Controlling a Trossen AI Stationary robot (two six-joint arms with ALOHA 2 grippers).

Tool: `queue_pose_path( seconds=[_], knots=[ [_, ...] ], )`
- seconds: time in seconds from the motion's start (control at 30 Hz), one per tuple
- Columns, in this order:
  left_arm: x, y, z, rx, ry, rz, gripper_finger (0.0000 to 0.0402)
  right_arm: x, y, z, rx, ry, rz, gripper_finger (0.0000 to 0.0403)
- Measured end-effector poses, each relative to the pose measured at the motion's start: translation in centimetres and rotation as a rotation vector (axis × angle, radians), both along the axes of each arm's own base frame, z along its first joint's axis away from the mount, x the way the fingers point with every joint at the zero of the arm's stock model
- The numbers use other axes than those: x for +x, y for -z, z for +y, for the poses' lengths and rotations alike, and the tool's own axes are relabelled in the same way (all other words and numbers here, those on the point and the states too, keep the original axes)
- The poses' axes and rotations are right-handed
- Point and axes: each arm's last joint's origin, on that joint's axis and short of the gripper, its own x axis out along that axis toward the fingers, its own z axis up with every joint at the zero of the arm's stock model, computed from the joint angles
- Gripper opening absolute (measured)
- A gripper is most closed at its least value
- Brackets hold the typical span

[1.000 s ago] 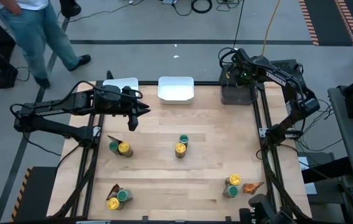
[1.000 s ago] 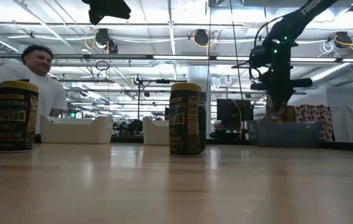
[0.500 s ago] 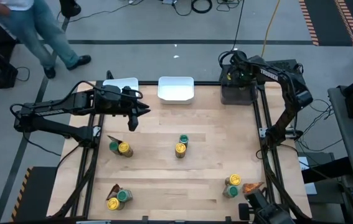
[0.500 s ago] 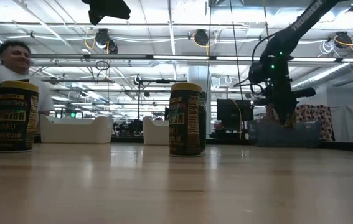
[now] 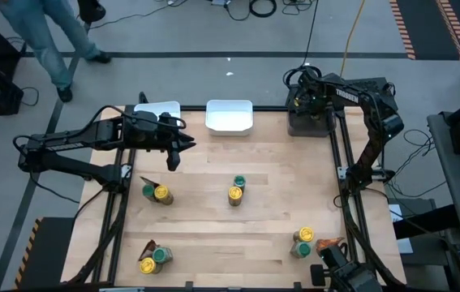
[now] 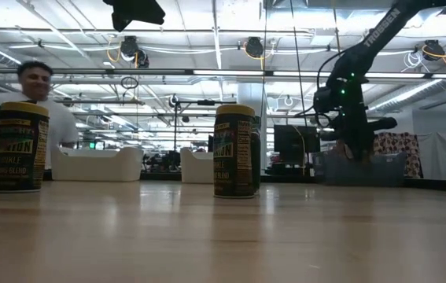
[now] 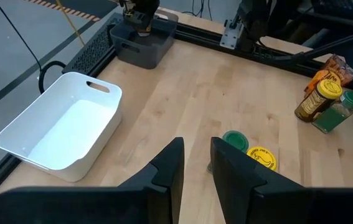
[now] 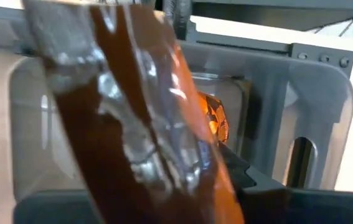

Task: Sort spices by type
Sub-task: Put the top right orange seasoning bag into the black bin

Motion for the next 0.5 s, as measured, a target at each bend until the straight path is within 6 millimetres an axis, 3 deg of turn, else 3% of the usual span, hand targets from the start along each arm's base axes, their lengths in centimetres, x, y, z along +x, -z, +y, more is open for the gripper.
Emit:
queue_pose_path(
  seconds=[0.5],
  knots=[
    [0.00, 0.00, 0.00, 0.000, 0.000, 0.000, 0.0084, -0.01, -0.02, -0.02, 0.002, -0.020, 0.004, 0.0204]
  ],
)
